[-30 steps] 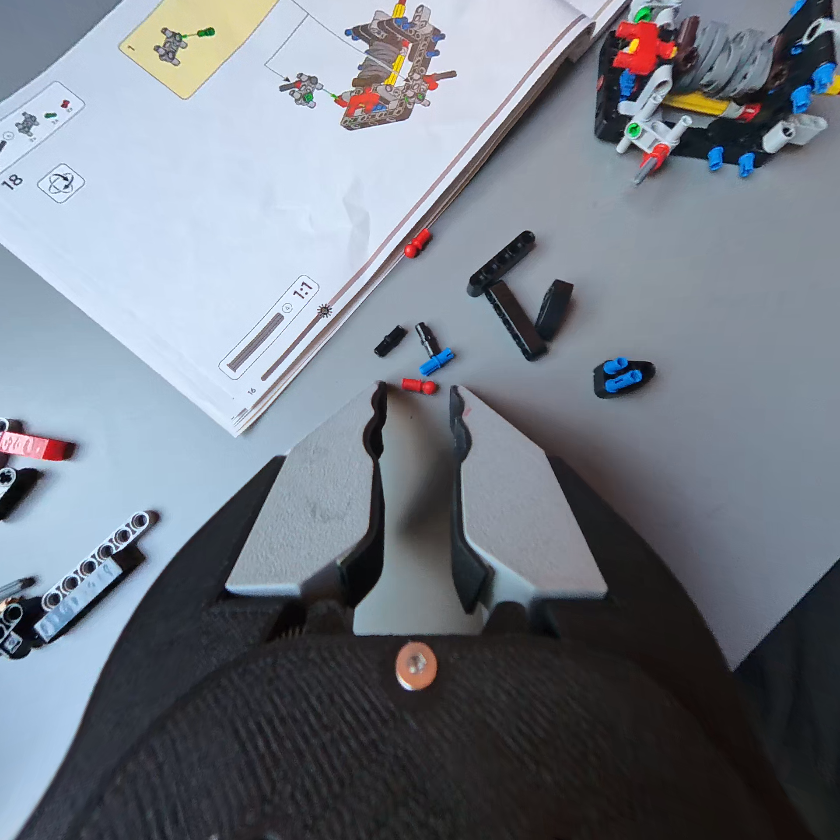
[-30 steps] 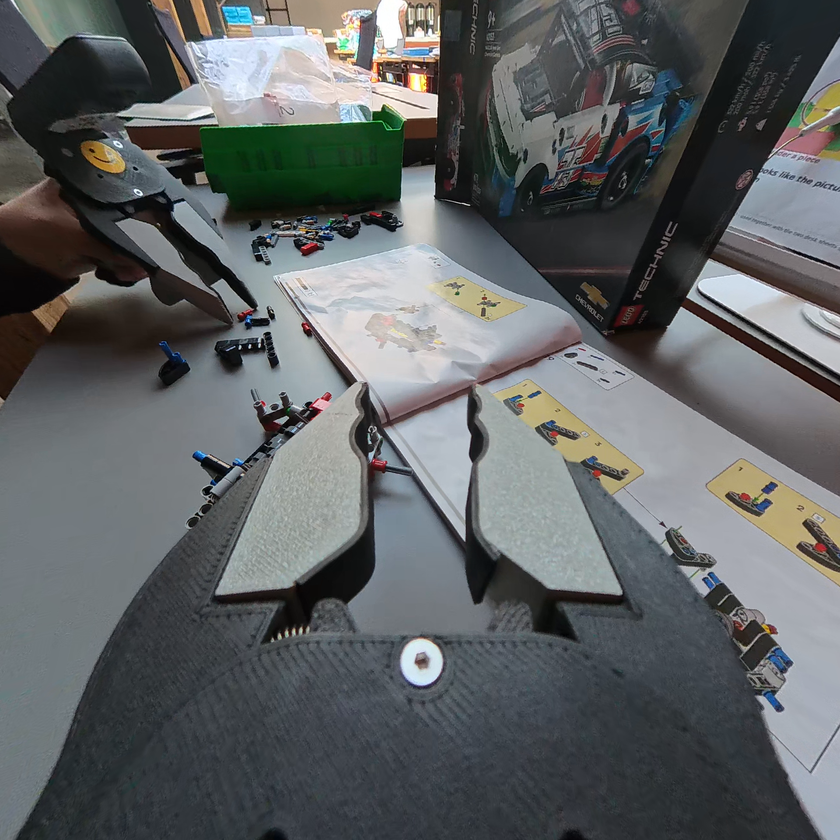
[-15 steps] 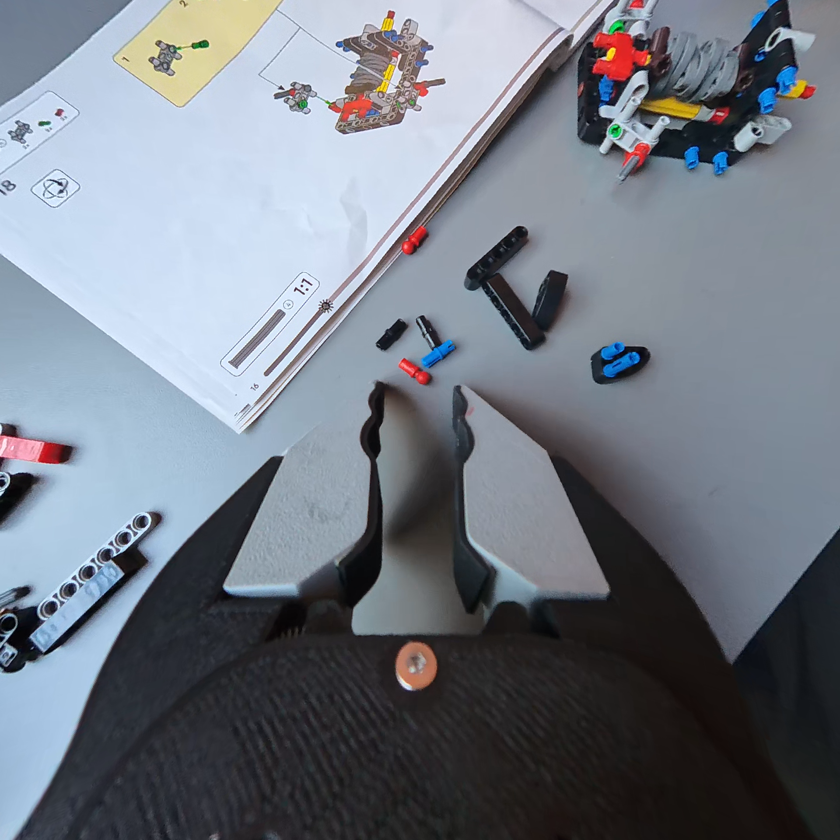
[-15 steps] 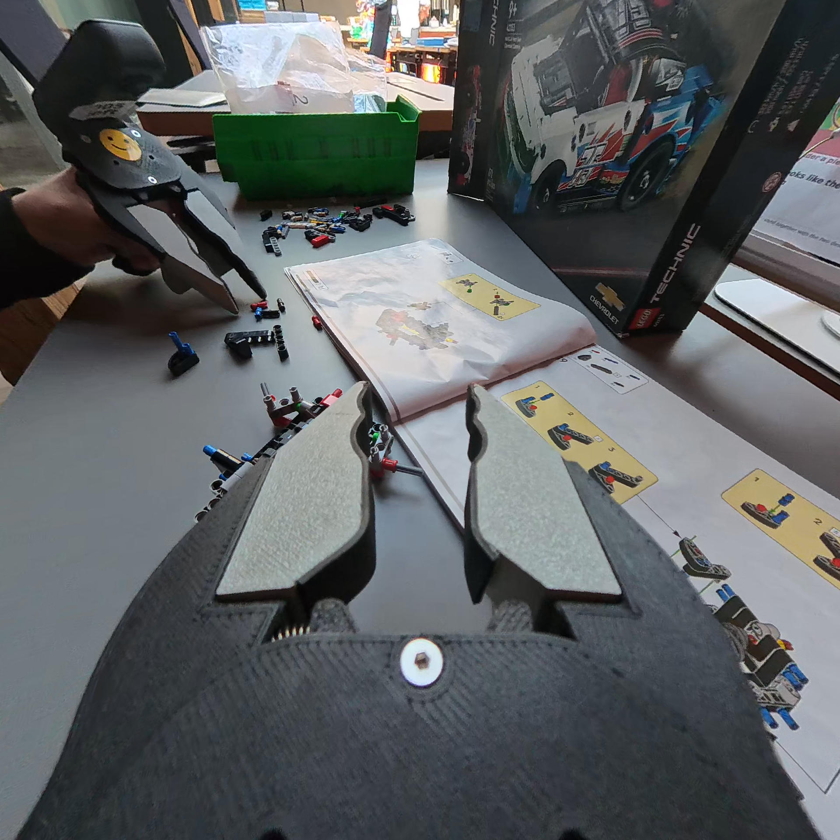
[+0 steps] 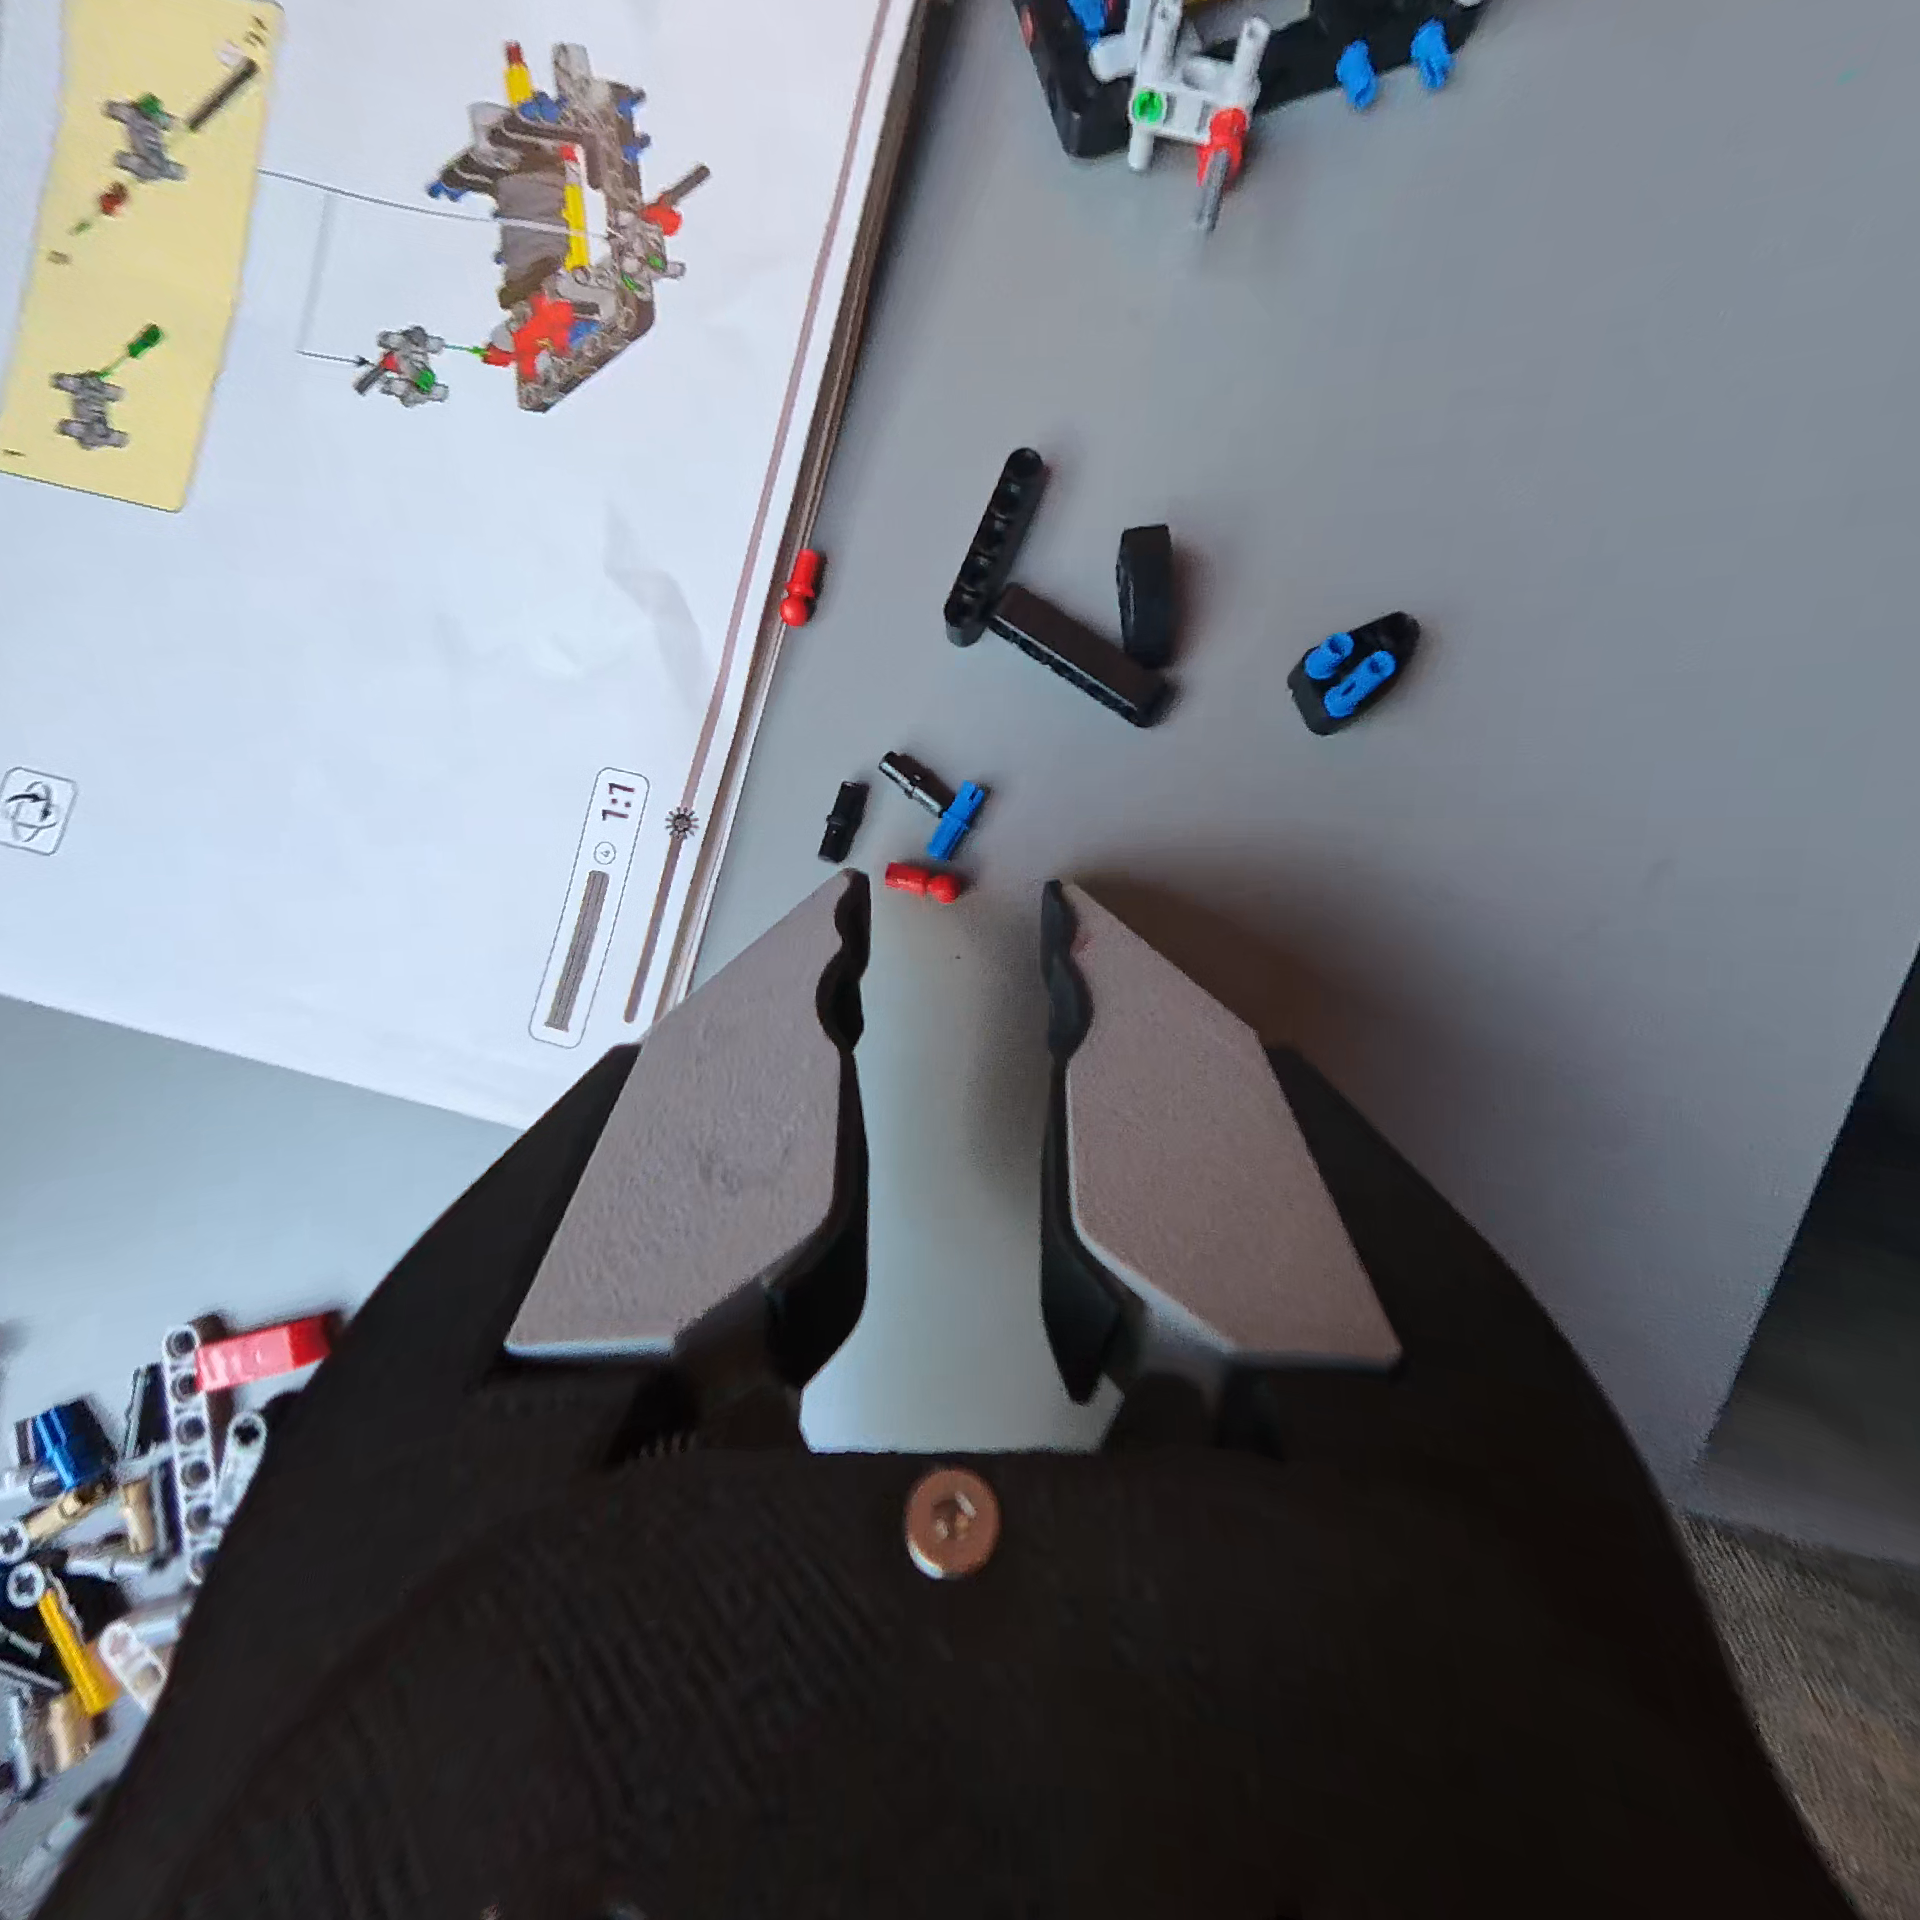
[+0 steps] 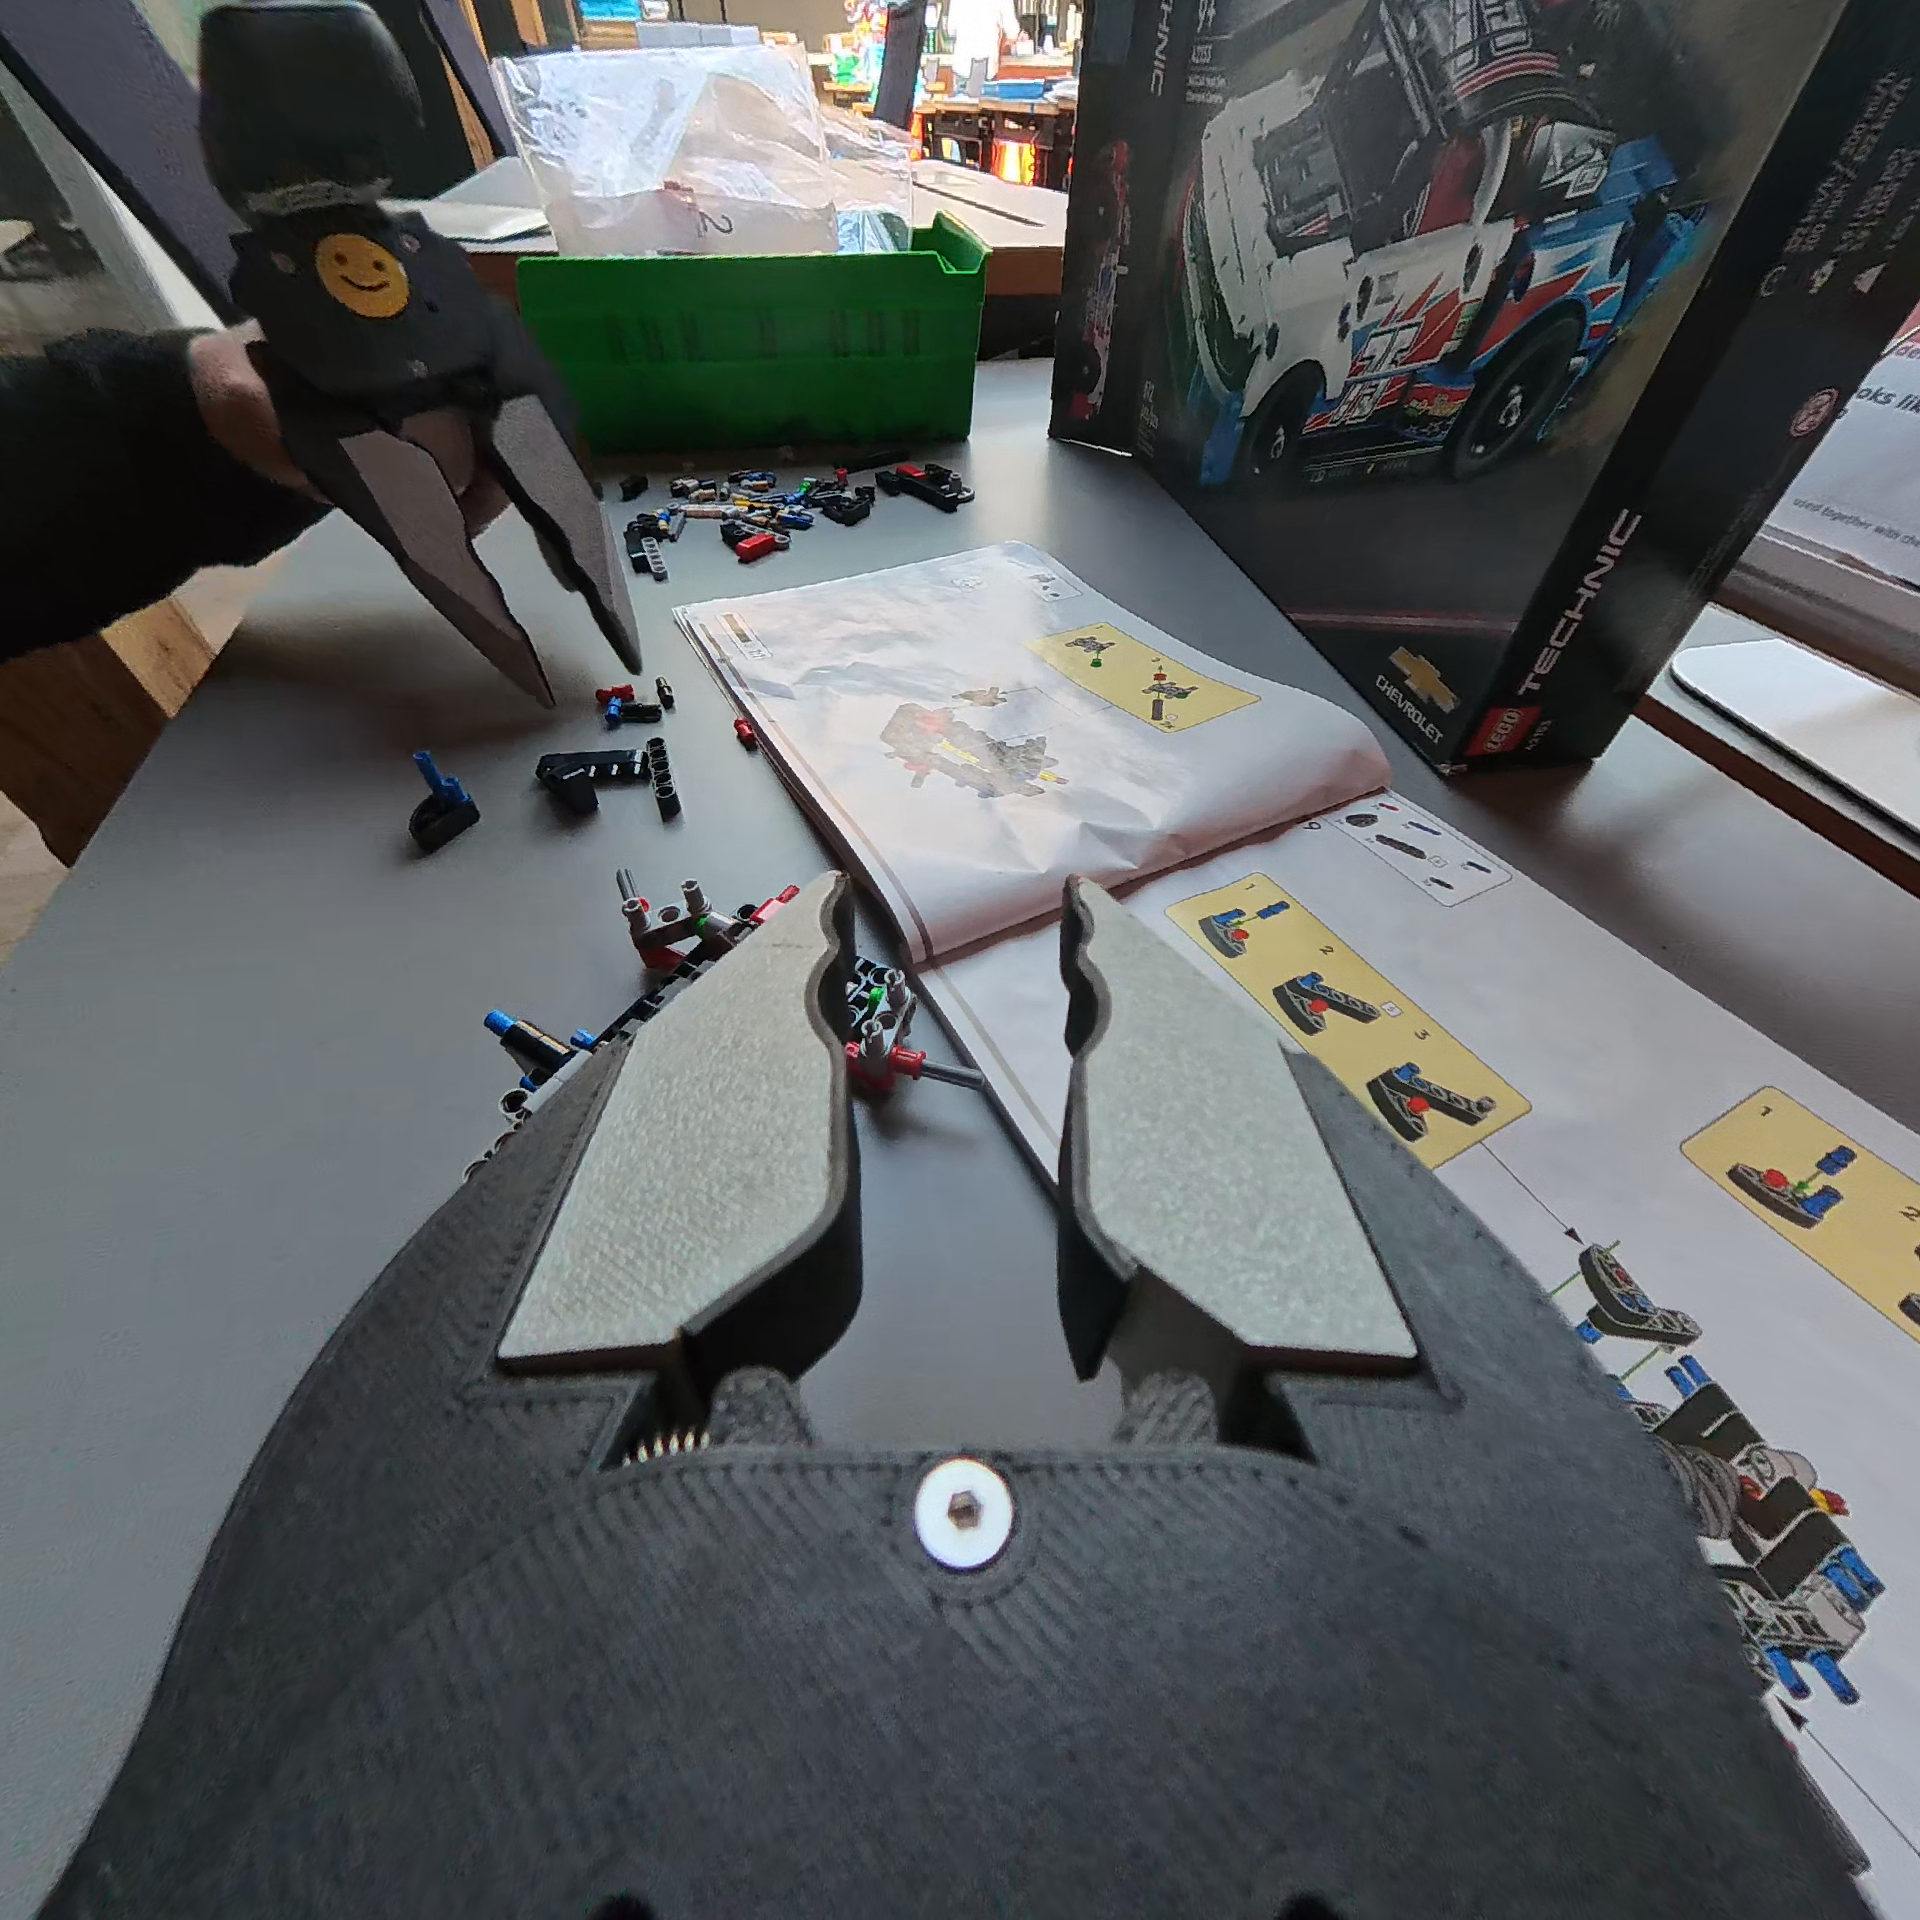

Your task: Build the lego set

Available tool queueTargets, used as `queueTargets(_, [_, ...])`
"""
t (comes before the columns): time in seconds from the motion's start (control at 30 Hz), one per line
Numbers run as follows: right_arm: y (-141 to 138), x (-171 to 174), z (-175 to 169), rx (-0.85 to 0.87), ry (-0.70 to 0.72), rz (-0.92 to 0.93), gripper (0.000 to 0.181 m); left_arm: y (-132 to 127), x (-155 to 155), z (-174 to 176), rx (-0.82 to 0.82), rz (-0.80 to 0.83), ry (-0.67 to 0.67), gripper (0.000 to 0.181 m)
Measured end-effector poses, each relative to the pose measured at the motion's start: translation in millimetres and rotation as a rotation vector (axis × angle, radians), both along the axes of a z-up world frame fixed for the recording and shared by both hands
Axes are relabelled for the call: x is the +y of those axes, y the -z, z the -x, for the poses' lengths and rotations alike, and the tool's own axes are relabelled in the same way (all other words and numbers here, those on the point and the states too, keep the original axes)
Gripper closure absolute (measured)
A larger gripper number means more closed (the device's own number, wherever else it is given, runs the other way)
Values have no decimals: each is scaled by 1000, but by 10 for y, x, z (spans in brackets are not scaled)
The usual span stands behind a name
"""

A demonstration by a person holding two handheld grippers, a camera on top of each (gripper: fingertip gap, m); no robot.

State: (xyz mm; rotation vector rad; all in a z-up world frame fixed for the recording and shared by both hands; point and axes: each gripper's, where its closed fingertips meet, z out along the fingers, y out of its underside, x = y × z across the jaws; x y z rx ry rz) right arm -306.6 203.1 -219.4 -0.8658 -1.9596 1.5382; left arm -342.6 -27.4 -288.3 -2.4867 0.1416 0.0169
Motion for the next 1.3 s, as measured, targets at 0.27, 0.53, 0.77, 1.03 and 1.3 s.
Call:
queueTargets(0.27, [4,-8,-4,-7,-11,6,147,47,52,4,-53,29,77,163])
queueTargets(0.53, [-1,-56,-40,2,-28,-3,149,35,20,4,-90,-68,-22,169])
queueTargets(0.77, [-236,-399,-285,18,-150,61,154,-759,536,-273,275,-383,-137,168])
queueTargets(1.03, [-756,-863,-649,-28,-302,323,158,-1211,1176,-903,675,-534,-154,168])
queueTargets(1.3, [-744,-1005,-835,-249,-503,536,157,-1393,1398,-1195,741,-621,-92,168])
